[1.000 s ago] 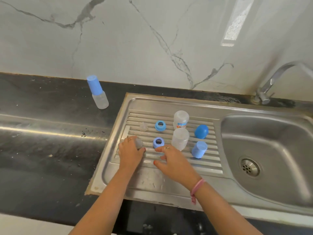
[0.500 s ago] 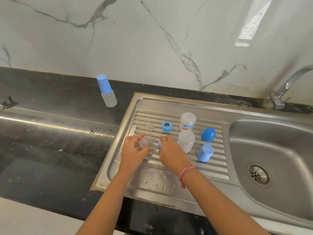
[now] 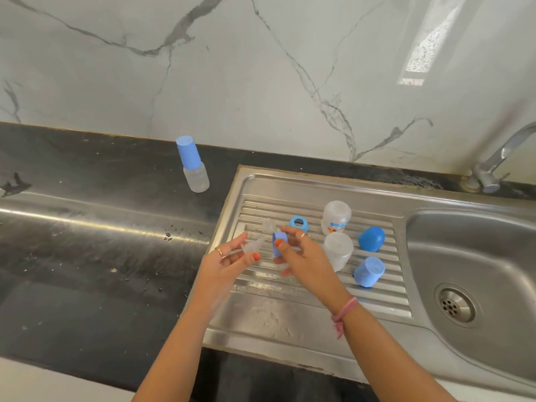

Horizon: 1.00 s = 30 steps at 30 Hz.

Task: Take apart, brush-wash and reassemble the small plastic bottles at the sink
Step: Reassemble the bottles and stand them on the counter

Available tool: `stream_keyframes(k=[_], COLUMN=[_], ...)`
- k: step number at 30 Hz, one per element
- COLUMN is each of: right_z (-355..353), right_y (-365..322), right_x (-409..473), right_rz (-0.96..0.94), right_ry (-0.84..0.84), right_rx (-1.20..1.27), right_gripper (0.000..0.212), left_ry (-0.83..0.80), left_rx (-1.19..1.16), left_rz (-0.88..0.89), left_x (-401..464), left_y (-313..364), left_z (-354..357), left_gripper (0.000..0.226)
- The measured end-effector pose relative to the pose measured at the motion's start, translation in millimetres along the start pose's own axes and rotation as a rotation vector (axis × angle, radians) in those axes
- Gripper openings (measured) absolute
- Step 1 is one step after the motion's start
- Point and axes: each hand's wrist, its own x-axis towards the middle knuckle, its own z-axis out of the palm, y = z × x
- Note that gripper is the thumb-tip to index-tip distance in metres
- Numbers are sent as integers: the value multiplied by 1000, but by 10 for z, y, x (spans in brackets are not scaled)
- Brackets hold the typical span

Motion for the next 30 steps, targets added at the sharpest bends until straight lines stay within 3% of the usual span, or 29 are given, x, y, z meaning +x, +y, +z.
stream_keyframes(k=[2, 6, 10, 21, 30], right_z=[-42, -4, 17, -86, -176], right_y=[-96, -136, -187, -292, -279], right_x=[-117, -217, -303, -521, -545], right_rz=[0, -67, -36, -77, -243], right_ry=[-55, -77, -29, -168, -25], right_rx=[186, 110, 246, 385, 352], right_gripper=[34, 39, 36, 37, 21], left_ry=[-40, -127, -183, -164, -234], left_rx=[15, 16, 63, 27, -121], left_rz=[4, 32, 74, 151, 48], left_x=[-9, -60, -126, -328, -531], left_y=[15, 93, 204, 323, 465], left_z=[-31, -9, 18, 51, 183], left_gripper=[58, 59, 56, 51, 54])
